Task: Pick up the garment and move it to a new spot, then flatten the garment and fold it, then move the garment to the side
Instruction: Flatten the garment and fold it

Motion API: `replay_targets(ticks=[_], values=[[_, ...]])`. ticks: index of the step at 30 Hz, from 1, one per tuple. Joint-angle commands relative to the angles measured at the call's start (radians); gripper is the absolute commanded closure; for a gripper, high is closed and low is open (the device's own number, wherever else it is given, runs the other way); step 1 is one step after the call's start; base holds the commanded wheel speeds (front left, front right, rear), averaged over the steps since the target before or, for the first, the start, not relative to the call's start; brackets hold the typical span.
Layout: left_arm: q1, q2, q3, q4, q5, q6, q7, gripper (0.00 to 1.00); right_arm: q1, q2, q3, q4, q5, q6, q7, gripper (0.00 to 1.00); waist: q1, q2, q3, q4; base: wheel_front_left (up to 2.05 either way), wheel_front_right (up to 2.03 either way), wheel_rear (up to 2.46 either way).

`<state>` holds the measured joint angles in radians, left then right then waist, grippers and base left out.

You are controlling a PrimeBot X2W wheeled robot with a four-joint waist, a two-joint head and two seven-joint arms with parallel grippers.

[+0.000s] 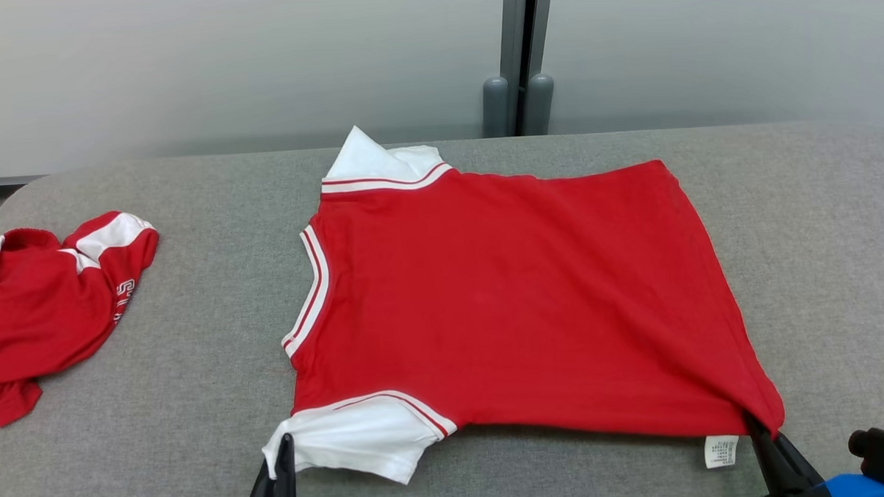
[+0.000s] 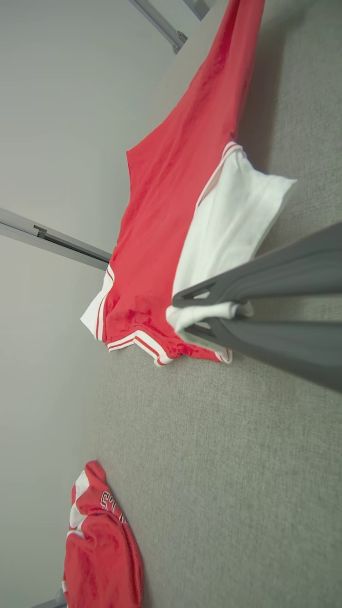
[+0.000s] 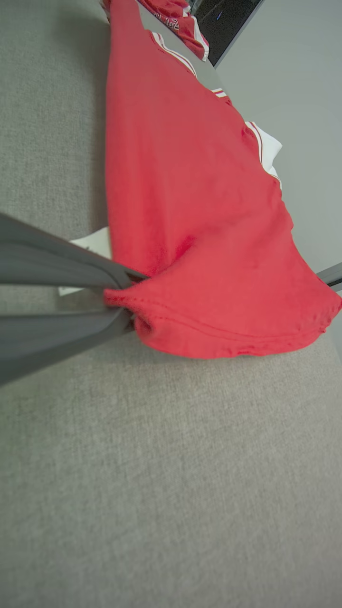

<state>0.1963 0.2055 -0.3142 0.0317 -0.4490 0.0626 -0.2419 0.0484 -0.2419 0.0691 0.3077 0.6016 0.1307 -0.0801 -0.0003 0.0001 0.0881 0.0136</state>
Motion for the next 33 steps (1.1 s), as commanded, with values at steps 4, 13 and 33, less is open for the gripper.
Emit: replay_targets(ticks=[4,13,33], values=[[0.018,0.008,-0.015,-0.024,0.008,0.003,0.01,1.0,0.074,0.044,-0.07,-0.121,-0.047,0.0,0.076,1.0,0.0003,-0.0001,-0.008,-0.001,0.0,0.0,0.0],[-0.066,0.03,-0.036,-0.003,0.029,-0.019,0.022,1.0,0.084,0.109,-0.138,-0.263,-0.107,0.0,0.221,1.0,0.0003,-0.0001,-0.02,-0.005,0.0,0.0,0.0],[-0.372,0.048,-0.056,0.194,0.057,-0.099,0.024,1.0,-0.107,0.106,-0.132,-0.206,-0.136,0.0,0.352,1.0,0.0003,-0.0001,0.077,-0.016,0.0,0.0,0.0]])
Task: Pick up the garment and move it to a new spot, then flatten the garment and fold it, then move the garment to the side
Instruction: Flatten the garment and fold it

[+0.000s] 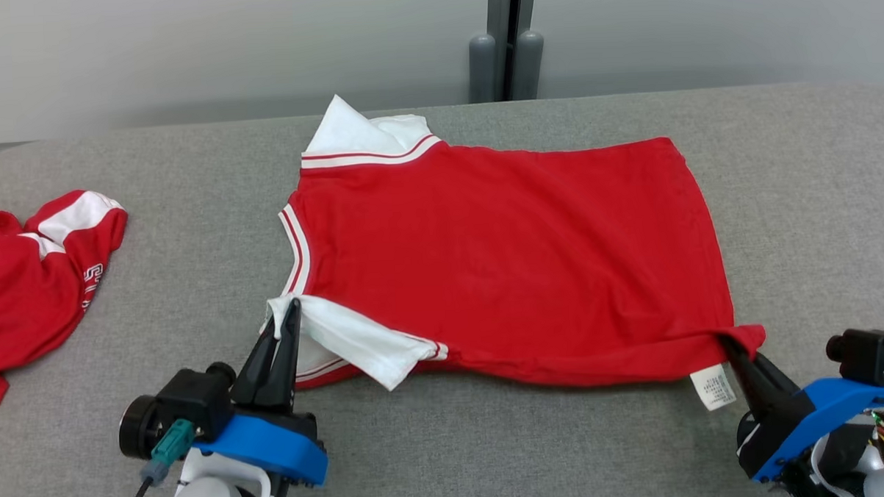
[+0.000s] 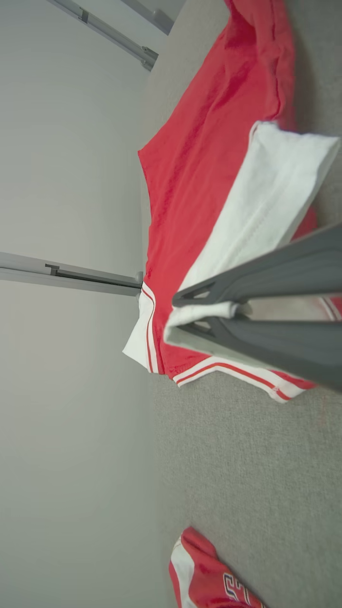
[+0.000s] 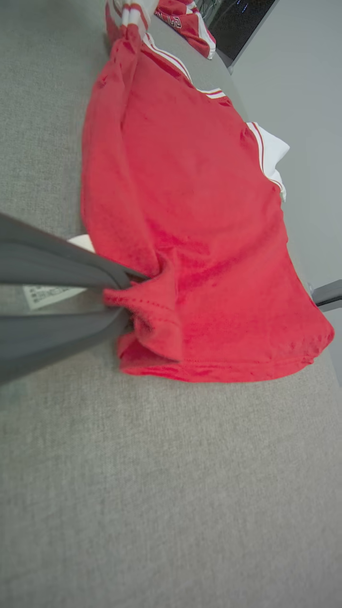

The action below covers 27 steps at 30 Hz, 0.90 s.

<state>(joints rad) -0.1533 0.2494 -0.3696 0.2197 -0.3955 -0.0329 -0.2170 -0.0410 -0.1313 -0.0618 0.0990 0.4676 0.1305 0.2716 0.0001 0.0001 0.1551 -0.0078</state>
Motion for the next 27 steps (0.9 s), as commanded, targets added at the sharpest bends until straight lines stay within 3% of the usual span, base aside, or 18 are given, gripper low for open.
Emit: replay_targets(ticks=[1,15,16,17,18,19,27], values=[[-0.04,0.002,-0.003,0.021,0.006,-0.008,-0.002,1.0,-0.03,-0.006,-0.001,0.009,-0.003,0.001,0.005,1.0,-0.0001,-0.0001,0.016,0.006,0.0,0.0,0.0],[-0.279,-0.012,-0.038,0.241,0.019,-0.063,-0.019,1.0,-0.215,-0.049,0.02,0.107,-0.031,0.001,0.023,1.0,-0.0001,-0.0001,0.117,0.01,0.0,0.0,0.0],[-0.293,-0.015,-0.041,0.257,0.019,-0.063,-0.021,1.0,-0.225,-0.055,0.024,0.112,-0.037,0.001,0.014,0.89,-0.0001,-0.0001,0.122,0.011,0.0,0.0,0.0],[-0.305,-0.018,-0.042,0.273,0.021,-0.065,-0.024,0.94,-0.231,-0.058,0.029,0.116,-0.041,0.001,0.006,0.03,-0.0001,-0.0001,0.125,0.011,0.0,0.0,0.0],[-0.315,-0.02,-0.044,0.286,0.022,-0.065,-0.025,0.61,-0.234,-0.058,0.033,0.12,-0.043,0.001,-0.003,0.0,-0.0001,-0.0001,0.128,0.011,0.0,0.0,0.0],[-0.323,-0.023,-0.044,0.3,0.021,-0.066,-0.029,0.0,-0.238,-0.058,0.036,0.121,-0.042,0.001,-0.015,0.0,-0.0001,-0.0001,0.13,0.011,0.0,0.0,0.0],[-0.281,-0.033,-0.009,0.323,0.015,-0.058,-0.048,0.0,-0.16,-0.086,0.022,0.097,-0.059,0.001,-0.081,0.0,-0.0001,-0.0001,0.091,0.018,0.0,0.0,0.0]])
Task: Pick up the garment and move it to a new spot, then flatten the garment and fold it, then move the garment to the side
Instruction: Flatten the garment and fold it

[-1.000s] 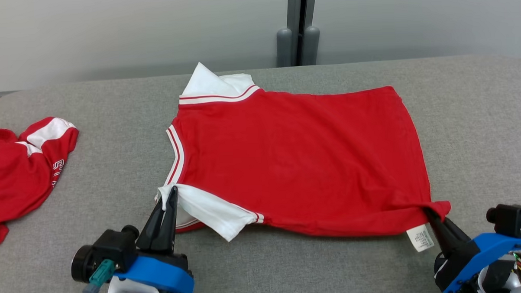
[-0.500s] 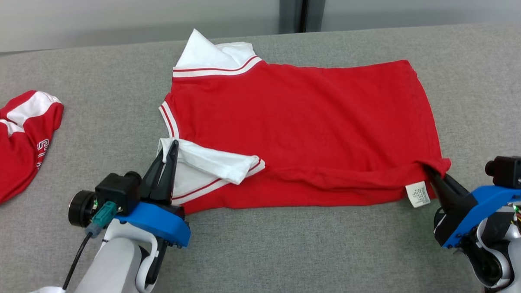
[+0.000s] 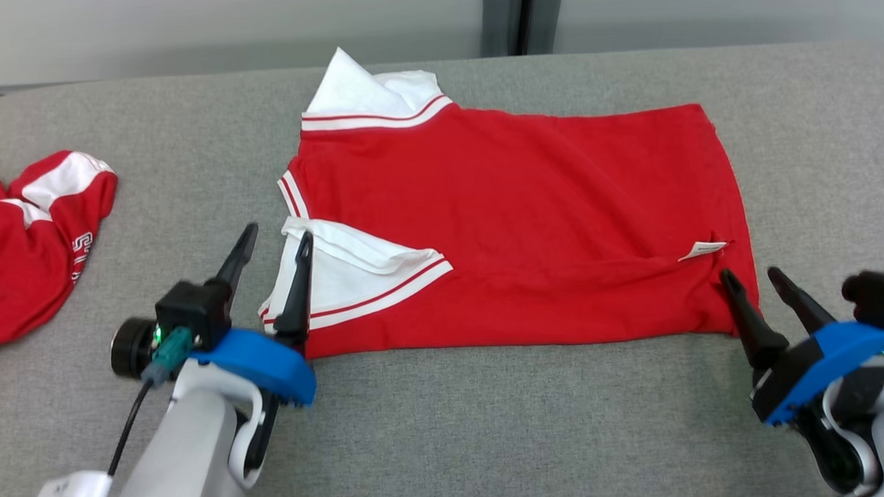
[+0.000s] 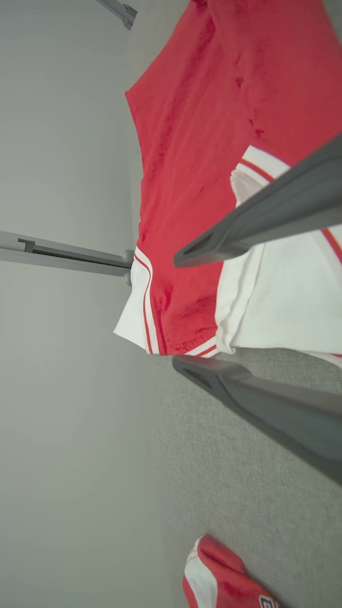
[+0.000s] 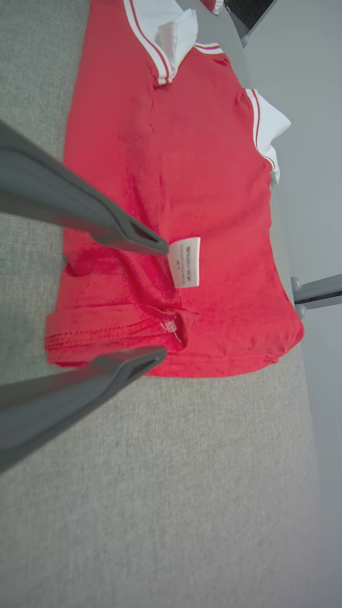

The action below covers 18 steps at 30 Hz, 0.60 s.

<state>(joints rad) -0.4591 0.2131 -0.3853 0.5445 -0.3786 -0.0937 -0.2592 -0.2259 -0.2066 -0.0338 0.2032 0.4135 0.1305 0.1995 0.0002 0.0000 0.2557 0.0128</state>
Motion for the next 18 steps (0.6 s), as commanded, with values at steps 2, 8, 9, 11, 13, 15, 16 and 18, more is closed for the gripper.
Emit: replay_targets(ticks=[2,8,9,11,13,15,16,18], values=[[0.056,0.004,0.012,-0.016,-0.001,0.009,-0.007,0.0,0.051,-0.014,-0.015,-0.017,-0.009,0.001,-0.009,0.0,-0.0002,0.0,-0.023,-0.003,0.0,0.0,0.0],[0.162,0.019,0.023,-0.038,-0.002,0.02,-0.007,0.0,0.105,-0.017,-0.034,-0.018,-0.031,0.001,-0.005,0.0,-0.0002,0.0,-0.038,0.002,0.0,0.0,0.0],[0.174,0.019,0.022,-0.036,-0.003,0.02,-0.007,0.0,0.107,-0.013,-0.035,-0.014,-0.035,0.001,-0.006,0.0,-0.0002,0.0,-0.039,0.002,0.0,0.0,0.0],[0.194,0.021,0.019,-0.029,-0.005,0.018,-0.007,0.0,0.106,-0.006,-0.038,-0.001,-0.039,0.001,-0.005,0.0,-0.0002,0.0,-0.037,0.004,0.0,0.0,0.0],[0.204,0.021,0.015,-0.019,-0.007,0.017,-0.006,0.0,0.095,-0.006,-0.038,0.015,-0.045,0.001,-0.009,0.0,-0.0002,0.0,-0.031,0.008,0.0,0.0,0.0],[0.204,0.02,0.008,-0.008,-0.008,0.015,0.0,0.0,0.083,-0.007,-0.037,0.034,-0.054,0.001,-0.01,0.0,-0.0002,0.0,-0.024,0.011,0.0,0.0,0.0],[0.204,0.02,0.008,-0.008,-0.008,0.015,0.0,0.0,0.083,-0.007,-0.037,0.034,-0.054,0.001,-0.01,0.0,-0.0002,0.0,-0.024,0.011,0.0,0.0,0.0],[0.195,0.018,0.006,0.006,-0.014,0.01,0.001,0.0,0.068,-0.008,-0.036,0.056,-0.062,0.001,-0.017,0.0,-0.0002,0.0,-0.016,0.012,0.0,0.0,0.0]])
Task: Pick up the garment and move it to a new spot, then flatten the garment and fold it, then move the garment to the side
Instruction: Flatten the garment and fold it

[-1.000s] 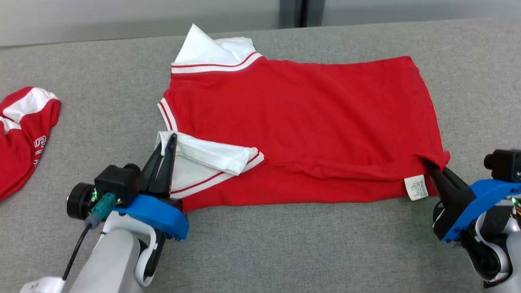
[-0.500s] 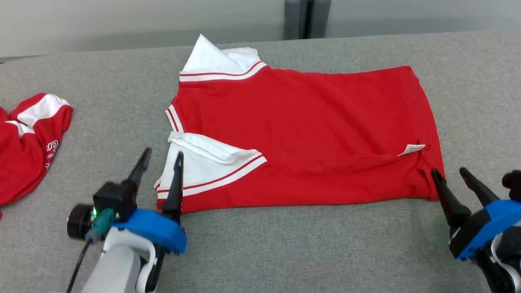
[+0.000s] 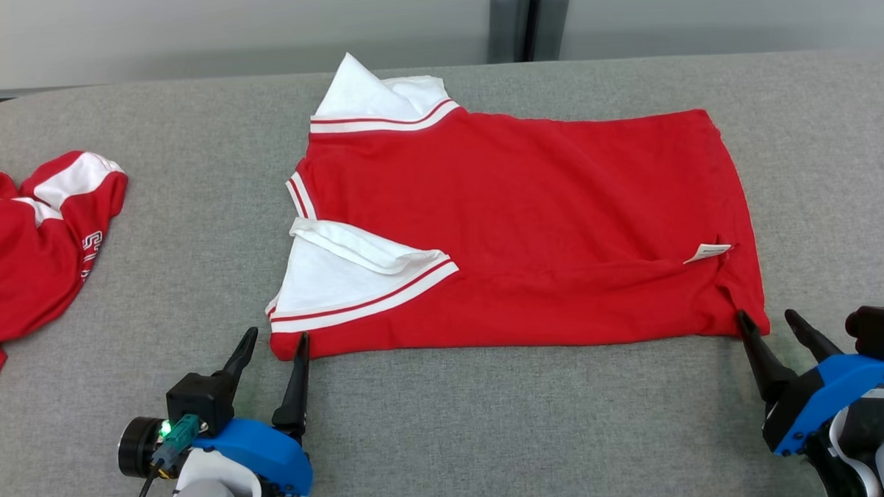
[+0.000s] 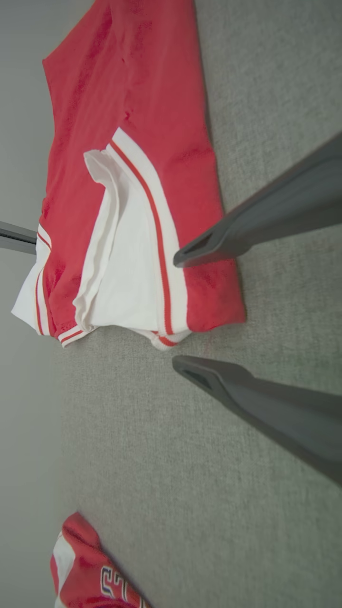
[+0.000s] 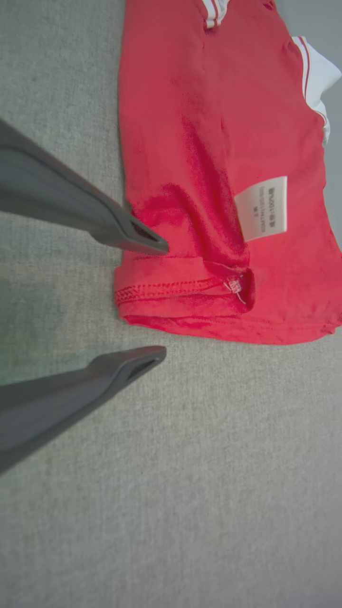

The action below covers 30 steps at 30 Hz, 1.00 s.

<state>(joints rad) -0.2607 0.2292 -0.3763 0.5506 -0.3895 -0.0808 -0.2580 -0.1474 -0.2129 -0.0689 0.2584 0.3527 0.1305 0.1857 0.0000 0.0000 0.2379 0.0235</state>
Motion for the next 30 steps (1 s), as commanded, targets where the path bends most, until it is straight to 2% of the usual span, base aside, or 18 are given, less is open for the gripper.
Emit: replay_targets(ticks=[1,11,12,13,14,15,16,23,30], values=[[-0.01,0.001,-0.005,0.009,-0.004,-0.004,-0.001,0.0,-0.018,0.001,-0.001,0.017,-0.004,0.001,-0.004,0.0,0.0,0.0,0.006,0.002,0.0,0.0,0.0],[-0.084,-0.035,-0.018,0.115,-0.031,-0.021,0.0,0.0,-0.112,0.019,0.038,0.16,-0.022,0.001,-0.045,0.0,0.0,0.0,0.038,0.0,0.0,0.0,0.0],[-0.094,-0.035,-0.019,0.127,-0.035,-0.025,0.0,0.0,-0.118,0.021,0.042,0.173,-0.018,0.001,-0.047,0.07,0.0,0.0,0.04,-0.001,0.0,0.0,0.0],[-0.102,-0.037,-0.022,0.14,-0.039,-0.025,0.0,0.0,-0.124,0.021,0.046,0.185,-0.015,0.001,-0.051,0.52,0.0,0.0,0.041,-0.002,0.0,0.0,0.0],[-0.109,-0.041,-0.022,0.151,-0.045,-0.028,-0.001,0.33,-0.132,0.023,0.048,0.198,-0.01,0.001,-0.053,0.77,0.0,0.0,0.042,-0.003,0.0,0.0,0.0],[-0.114,-0.043,-0.022,0.162,-0.048,-0.03,-0.001,0.87,-0.138,0.021,0.051,0.21,-0.008,0.001,-0.06,1.0,0.0,0.0,0.042,-0.004,0.0,0.0,0.0],[-0.118,-0.044,-0.022,0.171,-0.05,-0.032,-0.001,1.0,-0.143,0.02,0.051,0.223,-0.004,0.001,-0.068,1.0,0.0,0.0,0.04,-0.005,0.0,0.0,0.0],[-0.101,-0.043,0.003,0.165,-0.065,-0.035,-0.008,1.0,-0.133,0.015,0.07,0.257,0.031,0.001,-0.136,1.0,0.0,0.0,0.0,-0.007,0.0,0.0,0.0],[0.046,-0.044,0.047,0.036,-0.046,-0.004,-0.008,1.0,-0.022,0.02,0.082,0.216,0.07,0.001,-0.163,1.0,0.0,0.0,-0.081,0.005,0.0,0.0,0.0]])
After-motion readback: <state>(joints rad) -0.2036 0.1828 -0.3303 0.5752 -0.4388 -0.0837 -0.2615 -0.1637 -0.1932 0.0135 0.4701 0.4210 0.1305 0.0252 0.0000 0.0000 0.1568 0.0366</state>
